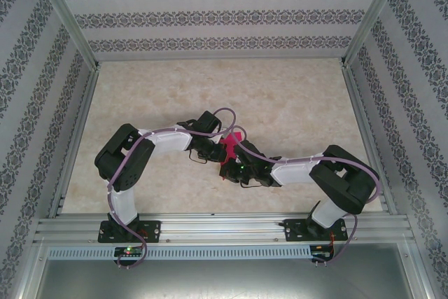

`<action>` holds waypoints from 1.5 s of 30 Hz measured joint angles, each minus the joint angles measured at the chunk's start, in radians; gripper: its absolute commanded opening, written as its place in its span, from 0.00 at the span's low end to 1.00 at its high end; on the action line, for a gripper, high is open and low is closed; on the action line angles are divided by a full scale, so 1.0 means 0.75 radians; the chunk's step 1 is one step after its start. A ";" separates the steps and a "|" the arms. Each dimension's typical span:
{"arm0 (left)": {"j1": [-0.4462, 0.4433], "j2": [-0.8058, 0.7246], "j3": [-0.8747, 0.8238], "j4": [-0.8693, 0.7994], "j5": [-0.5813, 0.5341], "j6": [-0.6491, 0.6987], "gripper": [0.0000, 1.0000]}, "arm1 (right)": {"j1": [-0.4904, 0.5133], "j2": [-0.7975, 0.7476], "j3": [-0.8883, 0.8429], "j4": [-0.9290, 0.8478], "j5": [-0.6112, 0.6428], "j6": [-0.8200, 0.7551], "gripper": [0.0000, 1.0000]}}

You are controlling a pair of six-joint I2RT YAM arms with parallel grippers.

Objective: Fold a paper plane with a square sheet of paper (pick it up from the middle)
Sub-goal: Third fold the triangle at the center of the table.

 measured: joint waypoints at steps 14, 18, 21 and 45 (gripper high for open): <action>0.000 0.017 0.016 -0.002 0.021 0.001 0.01 | -0.018 0.030 -0.008 0.013 -0.029 0.034 0.09; 0.000 0.017 0.016 -0.002 0.021 0.001 0.01 | -0.018 -0.010 -0.015 -0.004 -0.019 0.028 0.10; 0.000 0.017 0.016 -0.002 0.021 0.001 0.01 | -0.024 -0.087 -0.030 -0.014 -0.010 0.020 0.10; 0.000 0.017 0.016 -0.002 0.023 0.001 0.02 | -0.034 -0.120 -0.043 -0.054 0.002 0.023 0.10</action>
